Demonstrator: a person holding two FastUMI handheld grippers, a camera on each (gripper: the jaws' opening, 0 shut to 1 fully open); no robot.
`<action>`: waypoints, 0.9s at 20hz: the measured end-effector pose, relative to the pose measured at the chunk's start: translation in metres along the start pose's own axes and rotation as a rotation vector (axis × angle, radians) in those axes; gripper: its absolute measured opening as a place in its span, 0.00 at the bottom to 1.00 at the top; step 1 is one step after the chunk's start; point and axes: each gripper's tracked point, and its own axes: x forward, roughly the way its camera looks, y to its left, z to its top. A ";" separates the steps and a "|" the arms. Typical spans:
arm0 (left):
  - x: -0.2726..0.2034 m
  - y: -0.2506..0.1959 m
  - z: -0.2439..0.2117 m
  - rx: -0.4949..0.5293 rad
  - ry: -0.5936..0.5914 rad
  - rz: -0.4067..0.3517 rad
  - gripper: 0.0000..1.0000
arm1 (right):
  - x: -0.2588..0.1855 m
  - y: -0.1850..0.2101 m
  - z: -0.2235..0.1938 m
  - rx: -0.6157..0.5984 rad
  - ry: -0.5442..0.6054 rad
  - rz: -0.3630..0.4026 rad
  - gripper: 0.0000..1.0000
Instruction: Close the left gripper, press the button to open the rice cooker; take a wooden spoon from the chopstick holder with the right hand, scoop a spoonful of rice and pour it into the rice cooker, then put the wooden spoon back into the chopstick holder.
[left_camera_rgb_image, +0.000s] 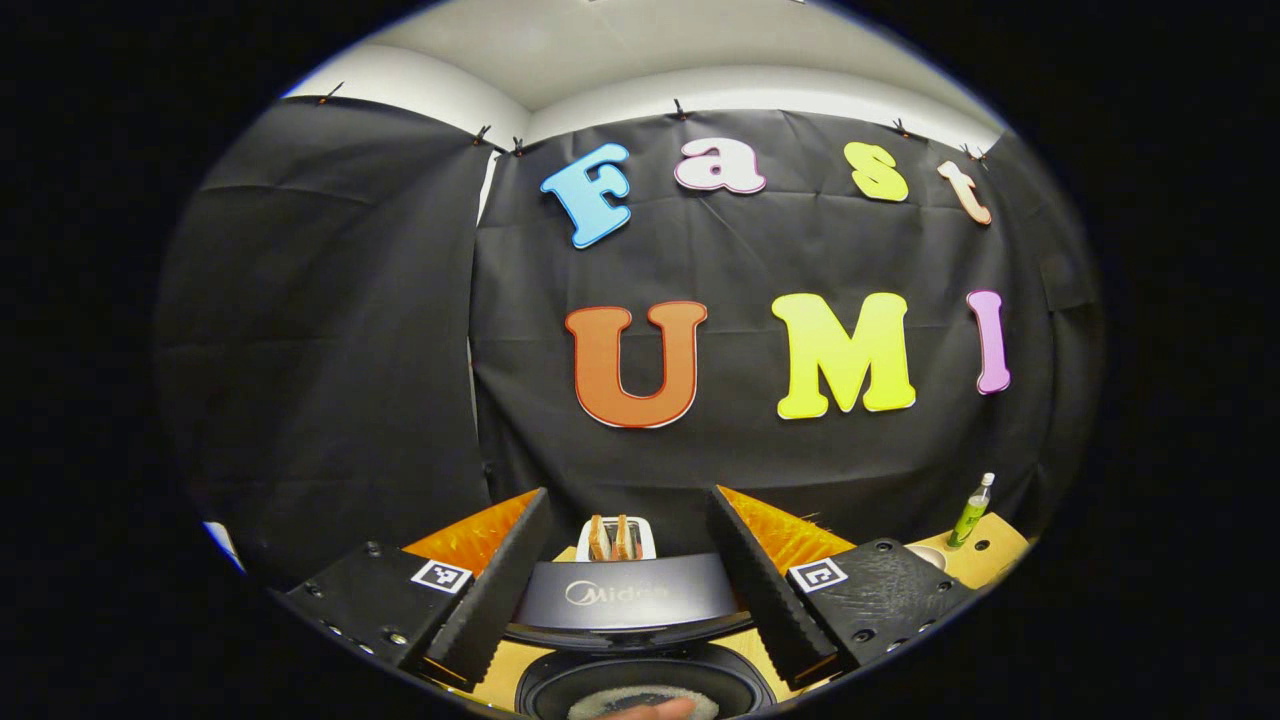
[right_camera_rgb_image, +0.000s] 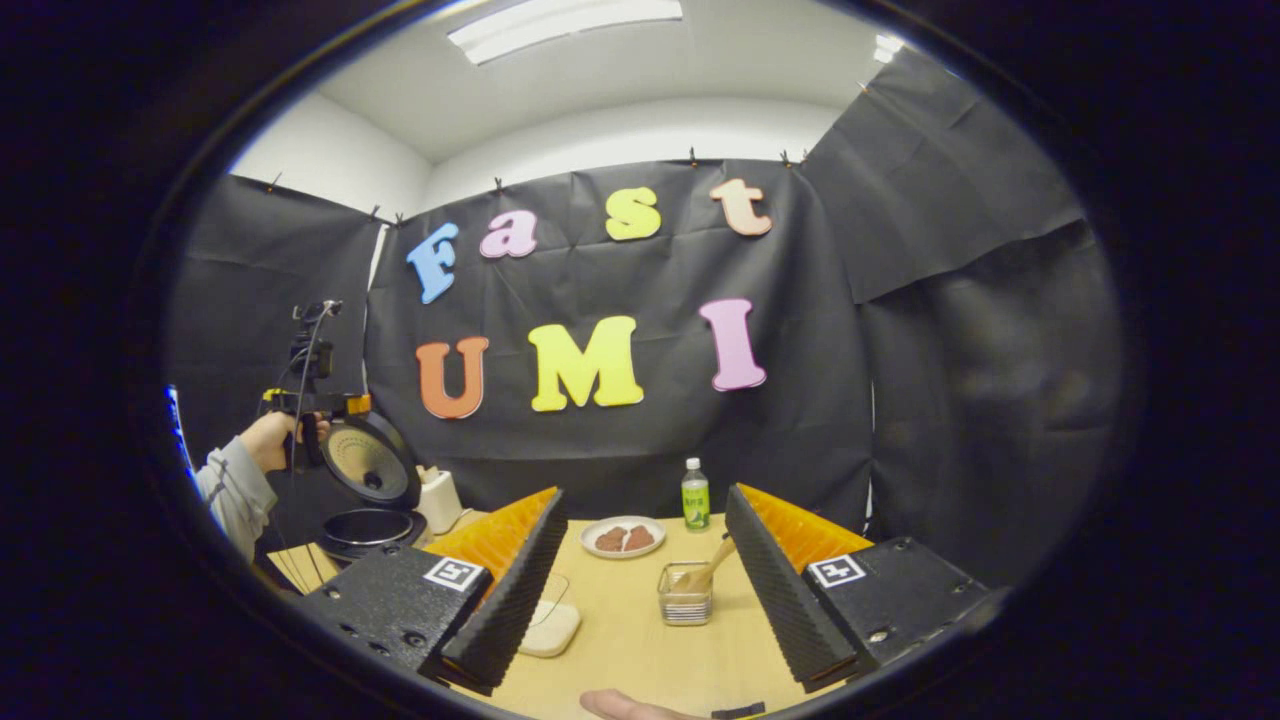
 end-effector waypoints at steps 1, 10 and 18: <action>-0.007 -0.001 -0.003 0.000 0.010 -0.005 1.00 | -0.005 0.003 0.000 -0.006 -0.001 0.007 1.00; -0.071 -0.012 -0.041 -0.009 0.040 -0.042 0.99 | -0.056 0.019 -0.011 -0.059 -0.020 0.024 1.00; -0.117 -0.020 -0.081 -0.020 0.065 -0.077 0.99 | -0.085 0.011 -0.013 -0.075 -0.029 -0.030 1.00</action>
